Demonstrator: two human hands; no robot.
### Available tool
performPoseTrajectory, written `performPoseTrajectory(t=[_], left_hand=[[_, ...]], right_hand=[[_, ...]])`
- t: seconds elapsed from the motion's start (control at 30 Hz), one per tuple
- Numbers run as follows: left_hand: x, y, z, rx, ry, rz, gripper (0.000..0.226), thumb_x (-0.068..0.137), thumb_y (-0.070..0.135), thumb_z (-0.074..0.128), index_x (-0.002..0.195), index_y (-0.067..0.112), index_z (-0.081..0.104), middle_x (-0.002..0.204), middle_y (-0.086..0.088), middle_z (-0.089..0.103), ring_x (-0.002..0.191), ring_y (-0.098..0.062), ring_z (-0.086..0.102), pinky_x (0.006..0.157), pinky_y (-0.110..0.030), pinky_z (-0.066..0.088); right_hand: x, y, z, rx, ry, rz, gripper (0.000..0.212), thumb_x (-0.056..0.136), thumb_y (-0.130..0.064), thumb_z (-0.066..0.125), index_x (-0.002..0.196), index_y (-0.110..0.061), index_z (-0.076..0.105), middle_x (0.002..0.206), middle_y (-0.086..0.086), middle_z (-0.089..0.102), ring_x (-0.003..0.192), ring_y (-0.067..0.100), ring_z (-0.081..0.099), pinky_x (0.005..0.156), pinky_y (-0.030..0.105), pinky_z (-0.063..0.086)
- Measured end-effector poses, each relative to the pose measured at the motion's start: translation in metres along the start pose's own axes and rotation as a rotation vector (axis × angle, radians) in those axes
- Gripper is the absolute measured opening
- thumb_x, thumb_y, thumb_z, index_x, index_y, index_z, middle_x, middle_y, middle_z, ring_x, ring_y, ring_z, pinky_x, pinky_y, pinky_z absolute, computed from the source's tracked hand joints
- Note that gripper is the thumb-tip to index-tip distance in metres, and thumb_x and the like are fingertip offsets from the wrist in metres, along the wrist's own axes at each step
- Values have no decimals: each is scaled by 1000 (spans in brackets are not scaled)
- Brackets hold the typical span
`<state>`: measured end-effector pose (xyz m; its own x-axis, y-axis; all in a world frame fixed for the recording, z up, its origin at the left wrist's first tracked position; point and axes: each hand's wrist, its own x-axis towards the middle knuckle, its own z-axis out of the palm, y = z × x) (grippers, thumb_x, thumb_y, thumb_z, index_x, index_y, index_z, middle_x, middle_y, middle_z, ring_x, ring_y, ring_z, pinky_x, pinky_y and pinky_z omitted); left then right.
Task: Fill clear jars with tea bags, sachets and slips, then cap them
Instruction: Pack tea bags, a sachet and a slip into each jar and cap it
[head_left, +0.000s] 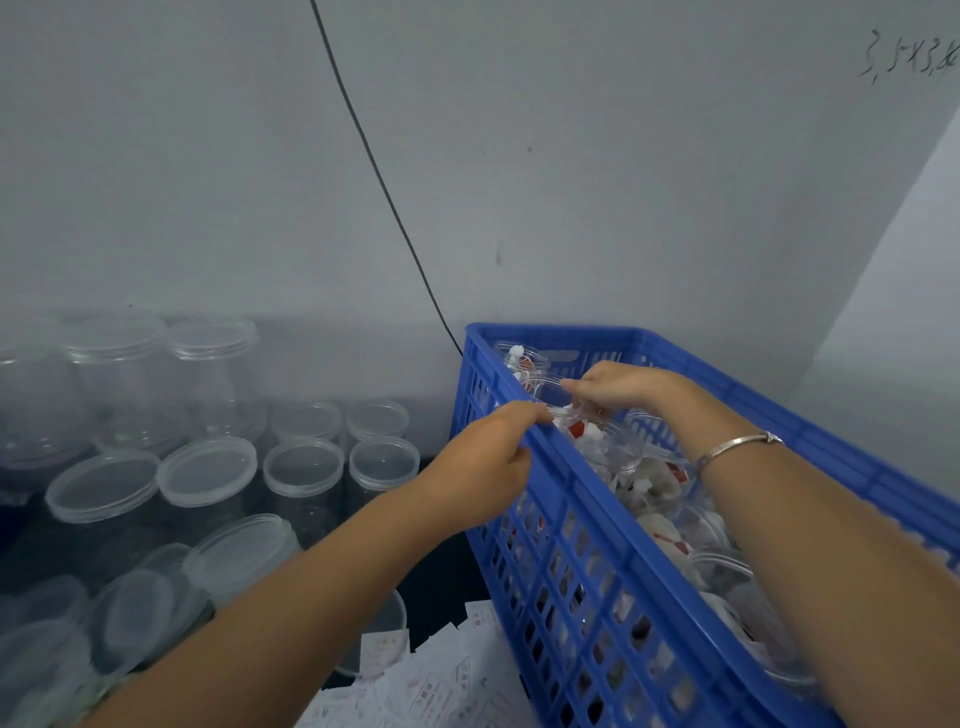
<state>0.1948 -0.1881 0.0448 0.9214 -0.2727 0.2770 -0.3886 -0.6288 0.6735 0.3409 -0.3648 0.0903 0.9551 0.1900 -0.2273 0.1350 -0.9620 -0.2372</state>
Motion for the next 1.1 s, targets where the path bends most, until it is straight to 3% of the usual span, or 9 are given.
performPoseTrajectory(t=[0.1,0.17,0.33,0.5,0.63,0.73,0.87,1.0,1.1], left_hand=[[-5,-2,-4,-8,11,-8,42,100,7,39,138,25,44,144,5,44,118,-19,54,95,-33,49],[-7,-6,-7,2,27,-9,43,100,6,39,139,24,43,147,6,42,122,-15,52,93,-23,45],[-13,-14,-13,9,49,-13,44,100,5,38,139,24,43,148,7,41,128,-13,45,92,-19,39],[-28,-26,-21,1,80,-53,43,98,6,40,137,26,45,145,10,44,106,-11,58,82,-16,44],[-48,-51,-33,4,100,-159,39,97,8,47,133,21,49,138,4,50,114,-12,50,79,-9,34],[-65,-73,-46,-19,169,-262,36,94,6,51,129,16,54,130,-5,56,97,-14,54,75,-15,43],[-91,-102,-69,-72,236,-352,33,94,3,52,126,12,56,134,-5,55,119,-19,54,101,-37,45],[-114,-129,-101,-59,316,-407,34,96,8,51,129,11,55,135,-3,54,121,-19,54,101,-31,43],[-122,-146,-130,-66,400,-432,35,98,13,50,134,8,52,136,-5,54,128,-18,48,103,-25,35]], right_hand=[[3,4,3,-19,48,8,55,106,-50,36,66,-16,53,77,1,53,69,16,49,74,32,41],[4,5,3,-25,56,24,54,105,-51,37,68,-15,52,72,0,51,64,14,46,68,30,38],[-1,8,1,35,86,38,52,105,-49,40,79,-11,64,76,1,62,70,15,56,80,32,40],[-21,-9,-14,-46,274,11,48,104,-42,47,104,2,65,104,19,67,96,31,63,87,38,47],[-48,-63,-15,-93,479,-275,31,100,-32,54,123,-11,57,125,12,54,108,30,58,97,46,46],[-69,-112,1,-143,400,-449,30,98,-35,57,123,-18,56,122,4,49,104,25,59,96,42,46],[-79,-175,33,-322,310,-599,34,99,-40,54,127,-22,54,128,2,48,106,22,57,94,36,39],[-58,-228,61,-280,251,-637,41,98,-41,56,133,-18,50,137,6,45,103,22,52,90,34,38],[-32,-263,81,-121,176,-628,60,97,-41,59,149,-21,37,148,13,35,127,31,50,105,38,39]])
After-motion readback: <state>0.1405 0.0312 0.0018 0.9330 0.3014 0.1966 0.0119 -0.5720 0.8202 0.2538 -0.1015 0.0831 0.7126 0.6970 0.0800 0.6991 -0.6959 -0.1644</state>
